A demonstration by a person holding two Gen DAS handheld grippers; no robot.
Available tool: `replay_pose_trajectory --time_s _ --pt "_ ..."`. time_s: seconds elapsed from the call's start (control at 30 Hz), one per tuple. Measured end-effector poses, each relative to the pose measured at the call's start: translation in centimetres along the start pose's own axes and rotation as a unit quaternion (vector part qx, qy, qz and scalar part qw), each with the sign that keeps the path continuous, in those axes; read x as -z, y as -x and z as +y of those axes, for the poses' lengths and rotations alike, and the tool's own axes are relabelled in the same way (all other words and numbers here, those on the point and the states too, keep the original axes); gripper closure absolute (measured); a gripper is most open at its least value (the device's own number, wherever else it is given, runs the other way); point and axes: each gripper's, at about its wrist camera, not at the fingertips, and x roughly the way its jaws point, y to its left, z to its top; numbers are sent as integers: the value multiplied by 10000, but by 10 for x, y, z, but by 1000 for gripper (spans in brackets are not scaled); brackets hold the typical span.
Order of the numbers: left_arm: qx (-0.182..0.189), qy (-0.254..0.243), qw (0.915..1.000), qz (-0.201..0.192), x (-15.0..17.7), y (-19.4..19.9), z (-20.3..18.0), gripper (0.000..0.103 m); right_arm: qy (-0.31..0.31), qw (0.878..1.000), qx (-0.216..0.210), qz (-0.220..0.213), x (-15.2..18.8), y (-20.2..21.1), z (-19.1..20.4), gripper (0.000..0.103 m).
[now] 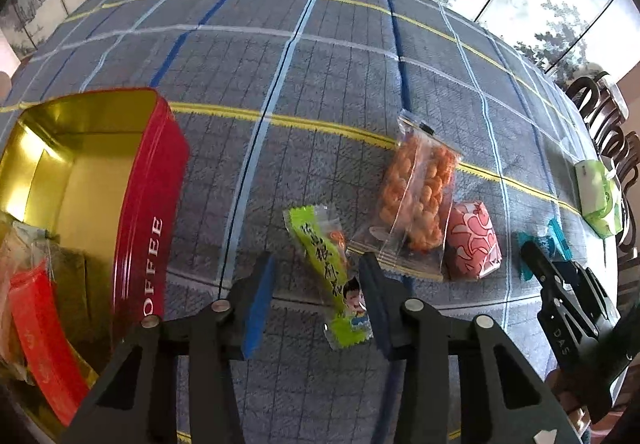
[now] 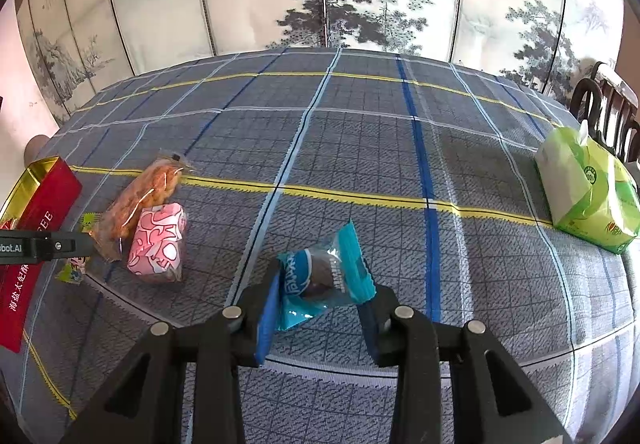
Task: Organize snacks
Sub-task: 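Grasp the green candy stick with the left gripper while the right gripper holds the teal candy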
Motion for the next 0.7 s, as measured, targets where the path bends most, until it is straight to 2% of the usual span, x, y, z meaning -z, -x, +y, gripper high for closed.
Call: replay_pose_trajectory --time_s 0.5,0.7 --pt "2 -42 10000 -16 3 1 5 71 -1 10000 0 0 0 0 0 66" --pt "9 -185 9998 -40 5 1 3 70 -9 10000 -7 -1 0 0 0 66"
